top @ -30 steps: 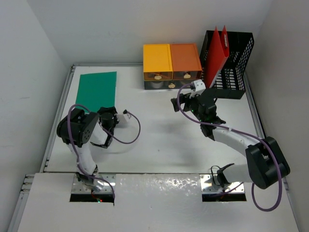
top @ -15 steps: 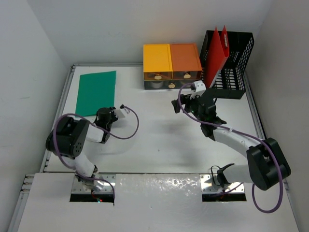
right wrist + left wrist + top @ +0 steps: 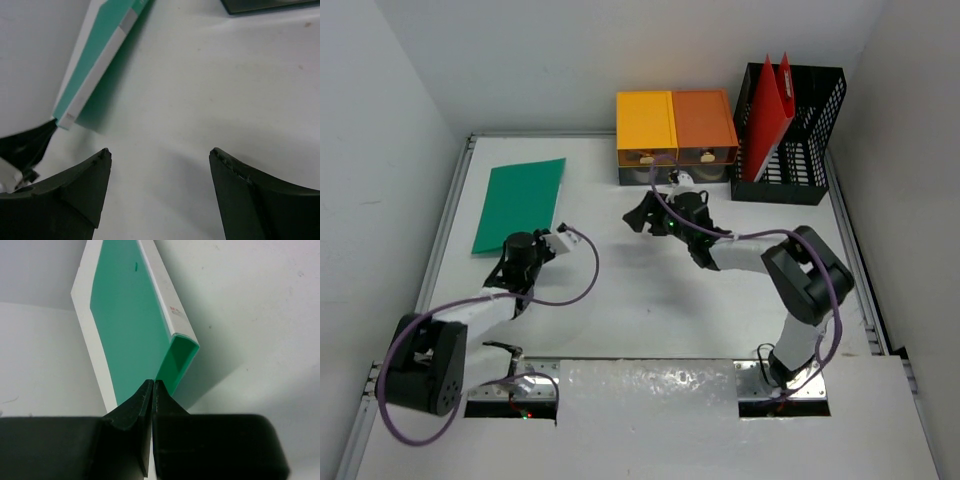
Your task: Organize the desk
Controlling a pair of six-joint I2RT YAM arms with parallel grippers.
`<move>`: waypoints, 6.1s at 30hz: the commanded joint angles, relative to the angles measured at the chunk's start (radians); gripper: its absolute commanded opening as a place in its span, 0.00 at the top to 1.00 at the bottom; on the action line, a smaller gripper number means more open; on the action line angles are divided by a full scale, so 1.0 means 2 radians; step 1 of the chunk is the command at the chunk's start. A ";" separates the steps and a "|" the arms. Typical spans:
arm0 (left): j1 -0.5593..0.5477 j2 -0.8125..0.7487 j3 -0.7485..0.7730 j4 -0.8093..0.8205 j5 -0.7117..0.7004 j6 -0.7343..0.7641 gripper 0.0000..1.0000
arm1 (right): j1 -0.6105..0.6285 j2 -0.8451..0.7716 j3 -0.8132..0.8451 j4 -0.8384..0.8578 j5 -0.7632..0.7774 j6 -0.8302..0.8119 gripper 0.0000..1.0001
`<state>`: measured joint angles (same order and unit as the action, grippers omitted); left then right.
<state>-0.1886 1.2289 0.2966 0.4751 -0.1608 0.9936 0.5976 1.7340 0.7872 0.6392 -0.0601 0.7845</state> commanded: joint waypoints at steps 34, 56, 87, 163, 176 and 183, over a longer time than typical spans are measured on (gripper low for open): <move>-0.001 -0.130 0.047 -0.287 0.069 -0.051 1.00 | 0.092 0.437 0.504 -0.094 -0.027 0.323 0.10; 0.001 -0.136 0.177 -0.479 0.148 -0.106 0.19 | 0.110 0.431 0.495 -0.069 -0.021 0.245 1.00; 0.116 -0.140 0.409 -0.535 0.095 -0.330 0.01 | -0.006 -0.086 0.100 0.010 -0.179 -0.111 1.00; 0.123 -0.050 0.290 -0.414 0.043 -0.302 0.00 | -0.434 -0.101 0.117 0.212 -0.053 -0.323 1.00; 0.125 -0.044 0.288 -0.372 0.001 -0.297 0.00 | -0.428 -0.013 0.067 0.394 -0.036 -0.283 1.00; 0.125 -0.036 0.285 -0.357 -0.002 -0.294 0.00 | -0.421 0.004 0.071 0.397 -0.044 -0.283 1.00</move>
<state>0.0486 1.1553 0.8383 -0.3031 -0.1547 0.3962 -0.2558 1.7618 0.9108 1.1957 -0.1406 0.2073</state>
